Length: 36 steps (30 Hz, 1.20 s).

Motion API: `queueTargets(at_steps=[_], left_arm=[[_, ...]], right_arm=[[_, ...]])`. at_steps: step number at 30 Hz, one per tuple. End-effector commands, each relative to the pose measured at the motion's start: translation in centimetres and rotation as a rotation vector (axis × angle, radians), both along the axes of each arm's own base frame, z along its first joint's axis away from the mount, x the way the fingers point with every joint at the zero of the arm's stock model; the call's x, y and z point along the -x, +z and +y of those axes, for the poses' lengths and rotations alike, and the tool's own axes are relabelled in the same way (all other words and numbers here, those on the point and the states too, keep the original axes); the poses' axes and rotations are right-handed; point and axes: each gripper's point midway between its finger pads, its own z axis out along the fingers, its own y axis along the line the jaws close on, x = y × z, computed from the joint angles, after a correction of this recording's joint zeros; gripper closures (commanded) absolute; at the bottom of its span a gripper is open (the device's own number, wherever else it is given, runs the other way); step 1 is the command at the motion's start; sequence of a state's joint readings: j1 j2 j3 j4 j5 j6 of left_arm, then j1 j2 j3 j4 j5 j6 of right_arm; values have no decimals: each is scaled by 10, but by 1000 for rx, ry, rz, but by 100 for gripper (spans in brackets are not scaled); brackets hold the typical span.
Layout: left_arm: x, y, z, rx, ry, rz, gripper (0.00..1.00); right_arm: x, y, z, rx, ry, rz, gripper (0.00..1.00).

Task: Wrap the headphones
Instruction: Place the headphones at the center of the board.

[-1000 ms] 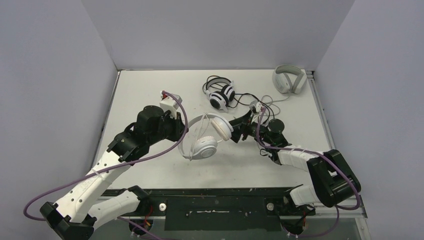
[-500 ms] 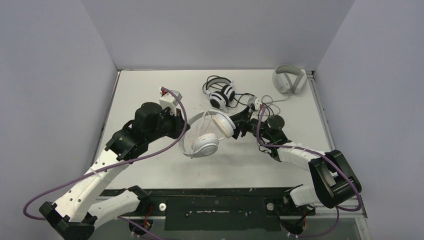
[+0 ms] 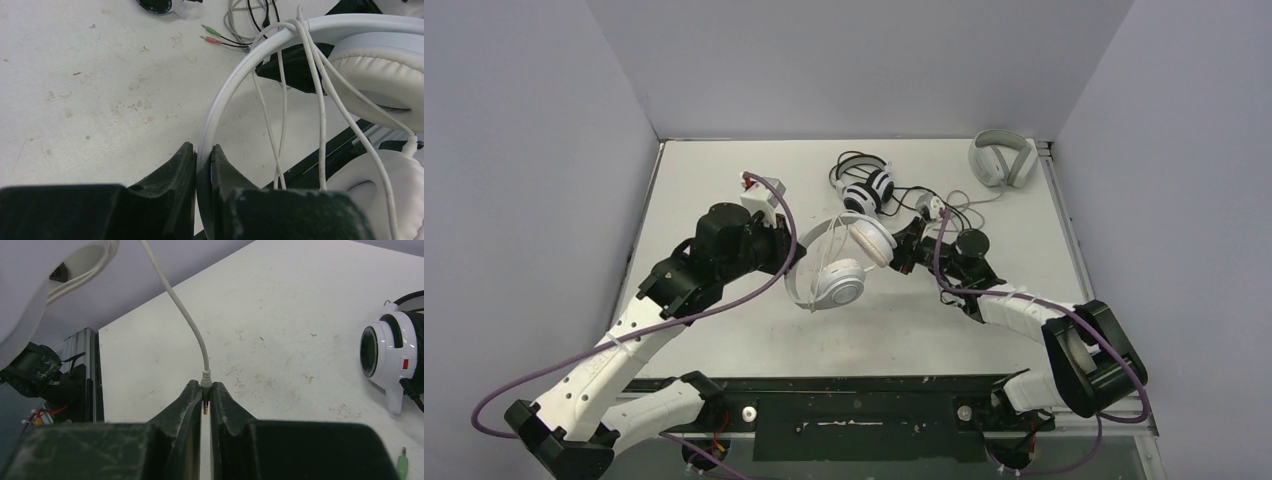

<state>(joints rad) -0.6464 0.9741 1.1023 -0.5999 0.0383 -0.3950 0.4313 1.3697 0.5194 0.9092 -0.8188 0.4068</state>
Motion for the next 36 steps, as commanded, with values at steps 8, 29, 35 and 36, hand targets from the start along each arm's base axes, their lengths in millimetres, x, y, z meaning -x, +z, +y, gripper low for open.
queueTargets(at_steps=[8,29,35,36], left_arm=[[-41,-26,20,172,369,-5,100],[-51,-182,110,26,897,71,100],[-59,-209,137,-52,1020,98,100],[-61,-214,141,-62,1037,108,100]], right_arm=[[24,-20,35,-171,-65,161,100],[32,-140,129,-112,-109,545,100],[29,-170,126,-40,-162,622,85],[30,-170,125,-43,-163,624,84]])
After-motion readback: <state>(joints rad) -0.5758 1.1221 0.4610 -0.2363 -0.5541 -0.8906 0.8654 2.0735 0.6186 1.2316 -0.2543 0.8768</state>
